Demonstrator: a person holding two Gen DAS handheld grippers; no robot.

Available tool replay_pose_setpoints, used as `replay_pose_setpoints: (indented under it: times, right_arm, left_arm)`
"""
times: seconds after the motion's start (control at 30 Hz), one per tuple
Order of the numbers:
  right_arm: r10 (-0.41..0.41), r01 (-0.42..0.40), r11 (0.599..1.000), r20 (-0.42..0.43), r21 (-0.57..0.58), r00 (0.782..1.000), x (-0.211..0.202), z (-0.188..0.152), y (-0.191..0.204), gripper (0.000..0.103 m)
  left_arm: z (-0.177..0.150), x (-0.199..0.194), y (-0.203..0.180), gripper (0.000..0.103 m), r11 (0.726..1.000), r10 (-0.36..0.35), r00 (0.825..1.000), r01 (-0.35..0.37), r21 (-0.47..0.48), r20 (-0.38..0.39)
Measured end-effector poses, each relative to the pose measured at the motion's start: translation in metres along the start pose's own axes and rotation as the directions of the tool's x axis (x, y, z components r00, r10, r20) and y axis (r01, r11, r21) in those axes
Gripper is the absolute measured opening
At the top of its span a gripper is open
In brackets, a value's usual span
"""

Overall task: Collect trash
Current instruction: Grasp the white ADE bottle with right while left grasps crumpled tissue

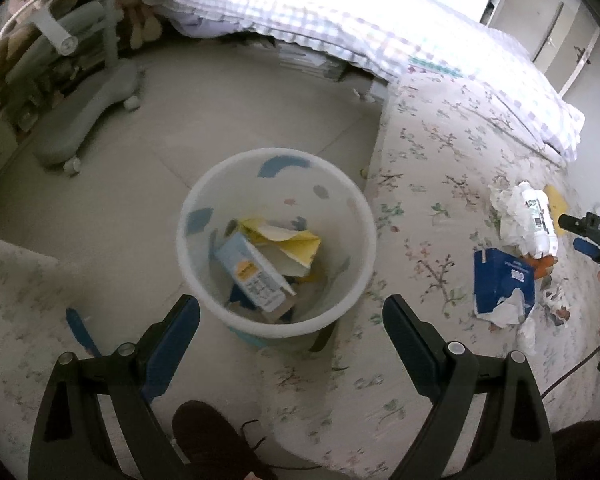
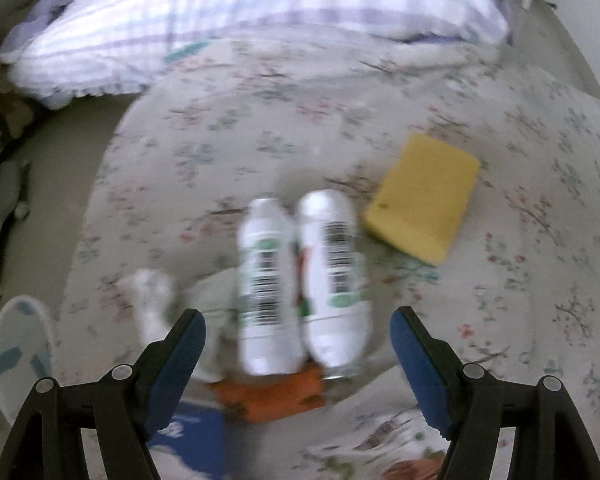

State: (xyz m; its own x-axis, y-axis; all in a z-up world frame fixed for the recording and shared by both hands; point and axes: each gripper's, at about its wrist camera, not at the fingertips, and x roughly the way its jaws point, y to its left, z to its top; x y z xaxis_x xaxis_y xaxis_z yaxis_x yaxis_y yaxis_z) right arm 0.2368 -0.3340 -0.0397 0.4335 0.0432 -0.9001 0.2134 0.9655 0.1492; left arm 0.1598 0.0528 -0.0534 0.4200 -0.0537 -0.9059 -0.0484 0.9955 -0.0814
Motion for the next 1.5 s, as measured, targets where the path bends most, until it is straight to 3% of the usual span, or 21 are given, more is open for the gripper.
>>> replay_pose_setpoints:
  times: [0.3,0.37,0.6,0.67,0.87,1.0,1.27,1.33,1.4,1.5]
  right_arm:
    - [-0.017,0.02,0.998,-0.047,0.062,0.999,0.033,0.01,-0.032,0.078]
    - [-0.006,0.01,0.998,-0.06,0.07,0.998,0.04,0.009,-0.035,0.071]
    - [0.074,-0.068,0.995,-0.094,0.071,0.993,0.057,0.009,-0.036,0.06]
    - [0.072,-0.066,0.996,-0.119,0.056,0.99,0.065,0.008,-0.034,0.047]
    - [0.077,-0.071,0.996,-0.102,0.06,0.992,0.05,0.013,-0.043,0.044]
    - [0.092,-0.087,0.994,-0.072,0.067,0.993,0.03,0.015,-0.055,0.044]
    - [0.065,-0.06,0.996,-0.063,0.072,0.996,0.012,0.011,-0.083,0.044]
    - [0.061,-0.057,0.996,-0.06,0.074,0.996,0.009,0.01,-0.088,0.044]
    - [0.06,-0.055,0.996,-0.055,0.075,0.997,0.004,0.01,-0.094,0.044]
    - [0.052,-0.049,0.997,-0.046,0.067,0.998,-0.001,0.01,-0.097,0.044]
  left_arm:
    - [0.016,0.015,-0.051,0.094,0.998,-0.04,0.999,0.041,0.043,-0.016]
    - [0.02,0.018,-0.065,0.094,0.997,-0.051,0.999,0.052,0.055,-0.018]
    - [0.03,0.033,-0.114,0.094,0.99,-0.109,0.994,0.111,0.09,-0.029]
    - [0.034,0.037,-0.128,0.094,0.987,-0.131,0.991,0.133,0.093,-0.029]
    - [0.045,0.047,-0.172,0.093,0.97,-0.219,0.976,0.217,0.109,0.01]
    - [0.05,0.056,-0.195,0.079,0.945,-0.317,0.948,0.315,0.088,0.01]
    - [0.049,0.083,-0.216,0.051,0.932,-0.354,0.935,0.356,0.066,-0.03]
    - [0.05,0.083,-0.216,0.036,0.924,-0.378,0.925,0.379,0.055,-0.031]
    - [0.05,0.081,-0.216,0.029,0.918,-0.39,0.92,0.391,0.062,-0.031]
    - [0.049,0.076,-0.215,0.022,0.917,-0.389,0.921,0.39,0.084,-0.032]
